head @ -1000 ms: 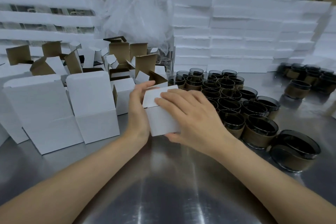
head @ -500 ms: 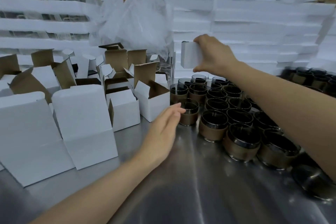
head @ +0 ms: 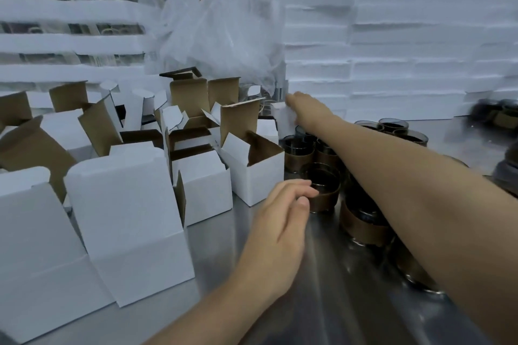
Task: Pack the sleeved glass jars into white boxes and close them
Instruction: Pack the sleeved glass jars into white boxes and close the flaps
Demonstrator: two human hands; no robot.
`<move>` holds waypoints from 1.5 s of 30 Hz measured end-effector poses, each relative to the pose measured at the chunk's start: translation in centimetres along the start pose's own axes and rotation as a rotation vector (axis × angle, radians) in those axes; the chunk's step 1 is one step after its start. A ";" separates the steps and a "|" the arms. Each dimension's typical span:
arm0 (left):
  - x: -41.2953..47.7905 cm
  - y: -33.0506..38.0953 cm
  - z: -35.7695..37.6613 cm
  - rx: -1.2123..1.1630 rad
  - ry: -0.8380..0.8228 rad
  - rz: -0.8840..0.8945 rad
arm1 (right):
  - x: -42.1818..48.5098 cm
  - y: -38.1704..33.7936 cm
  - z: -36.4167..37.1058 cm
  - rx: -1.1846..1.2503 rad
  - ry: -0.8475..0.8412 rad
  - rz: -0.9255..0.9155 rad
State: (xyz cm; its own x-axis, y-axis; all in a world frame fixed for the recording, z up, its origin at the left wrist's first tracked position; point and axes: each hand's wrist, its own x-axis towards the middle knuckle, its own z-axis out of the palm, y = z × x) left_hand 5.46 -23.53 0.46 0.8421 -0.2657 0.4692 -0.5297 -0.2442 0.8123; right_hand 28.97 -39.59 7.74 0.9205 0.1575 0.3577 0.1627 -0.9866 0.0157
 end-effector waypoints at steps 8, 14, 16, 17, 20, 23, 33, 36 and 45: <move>0.2 -0.2 -0.1 0.068 0.034 -0.004 | 0.2 -0.2 0.1 -0.113 -0.078 0.121; 0.2 0.4 -0.4 0.172 0.140 0.033 | -3.8 -2.6 -6.8 0.142 -0.005 0.157; 0.3 0.4 -0.5 0.183 0.161 -0.013 | -6.6 -4.6 -9.9 0.486 0.132 0.145; 0.3 0.4 -0.6 0.182 0.170 -0.050 | -8.5 -5.9 -11.1 0.677 0.179 0.152; 0.4 0.4 -0.8 0.225 0.135 -0.128 | -15.2 -10.3 -12.2 1.206 0.213 0.217; 0.3 0.2 -1.5 0.489 0.035 -0.103 | -21.7 -13.0 -8.8 1.202 0.179 0.121; 1.4 -1.1 -3.4 0.753 0.010 -0.135 | -23.9 -9.8 -2.9 1.200 -0.048 0.237; 1.2 -1.4 -3.4 0.682 0.004 -0.074 | -24.0 -9.9 -2.7 1.188 0.030 0.238; 0.9 -2.3 -3.5 0.531 -0.026 -0.028 | -24.0 -9.4 -2.5 1.136 0.051 0.263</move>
State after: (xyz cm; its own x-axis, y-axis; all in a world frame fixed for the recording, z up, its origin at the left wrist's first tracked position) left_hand 7.75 -19.96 0.25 0.8574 -0.2741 0.4355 -0.4911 -0.6885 0.5336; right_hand 4.45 -34.21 1.34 0.9619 -0.0732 0.2635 0.2177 -0.3780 -0.8998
